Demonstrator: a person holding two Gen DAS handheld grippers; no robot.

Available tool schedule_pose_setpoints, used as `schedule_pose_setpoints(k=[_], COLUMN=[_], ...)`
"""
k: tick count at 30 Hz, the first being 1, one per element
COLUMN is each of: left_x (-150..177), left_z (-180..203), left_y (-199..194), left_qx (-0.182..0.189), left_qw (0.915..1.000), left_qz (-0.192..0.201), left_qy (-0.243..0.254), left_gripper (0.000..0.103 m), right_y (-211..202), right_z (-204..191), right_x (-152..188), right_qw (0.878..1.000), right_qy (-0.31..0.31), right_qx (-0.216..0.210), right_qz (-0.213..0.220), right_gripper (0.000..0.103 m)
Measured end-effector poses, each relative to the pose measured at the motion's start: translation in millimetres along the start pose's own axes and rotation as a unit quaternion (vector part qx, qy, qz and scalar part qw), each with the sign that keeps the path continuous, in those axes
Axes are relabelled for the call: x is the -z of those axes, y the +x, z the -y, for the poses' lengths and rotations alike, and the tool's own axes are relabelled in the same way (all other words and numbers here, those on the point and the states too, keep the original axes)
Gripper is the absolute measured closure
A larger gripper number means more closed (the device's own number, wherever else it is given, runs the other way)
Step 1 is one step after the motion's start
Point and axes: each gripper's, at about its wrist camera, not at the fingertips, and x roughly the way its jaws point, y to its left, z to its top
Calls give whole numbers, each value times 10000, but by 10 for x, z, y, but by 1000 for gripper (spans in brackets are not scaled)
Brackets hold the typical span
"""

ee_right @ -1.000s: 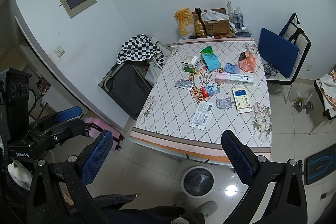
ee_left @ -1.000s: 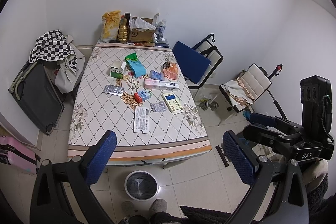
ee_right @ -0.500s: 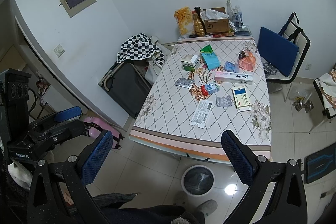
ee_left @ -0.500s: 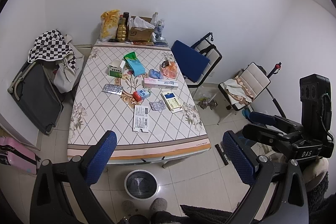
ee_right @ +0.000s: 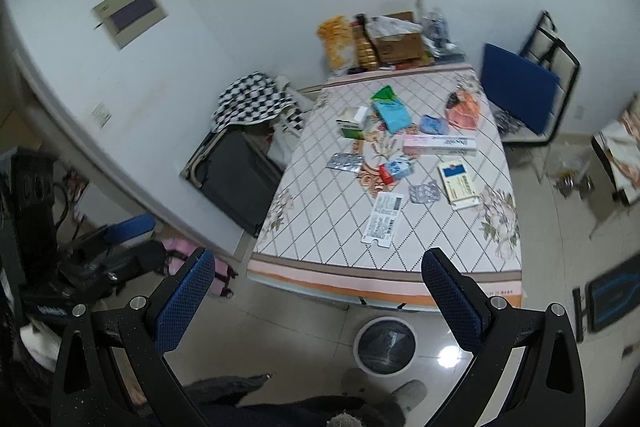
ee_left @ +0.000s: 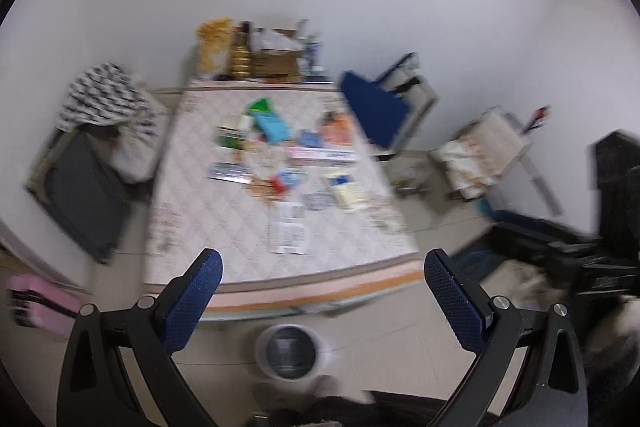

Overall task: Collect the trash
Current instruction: 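Grasp the white receipt slip with the left tool while the right tool grasps the medicine box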

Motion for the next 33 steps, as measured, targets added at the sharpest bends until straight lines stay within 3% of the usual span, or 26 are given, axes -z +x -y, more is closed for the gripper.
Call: schedule_pose_setpoints(k=[2, 5, 8, 15, 23, 29, 33], left_x=[-46, -70, -77, -78, -22, 61, 148], left_z=[-34, -135, -217, -227, -323, -385, -384], left_y=[201, 641, 1252, 2836, 4603, 5018, 5059], left_qx=[-657, -1158, -1184, -1275, -1537, -1580, -1478], left_qw=[9976, 9928, 9913, 9783, 9410, 9258, 9221], left_qz=[34, -90, -573, -1621, -2983, -3373, -3482], left_qy=[198, 309, 90, -208, -440, -638, -815], left_gripper=[0, 0, 0, 0, 0, 15, 30], right_y=[66, 323, 672, 2052, 3909, 4664, 4899], right_z=[56, 299, 611, 1635, 2710, 2979, 3062], right_x=[-52, -91, -144, -394, -740, -888, -917], right_qw=[9993, 9924, 9855, 9653, 9440, 9394, 9397], right_qy=[150, 475, 684, 881, 533, 205, 273], right_qx=[331, 1130, 1544, 2149, 2106, 1979, 1661], right_qz=[84, 80, -148, -1192, -2481, -2791, -2976], right_gripper=[0, 0, 0, 0, 0, 2, 17])
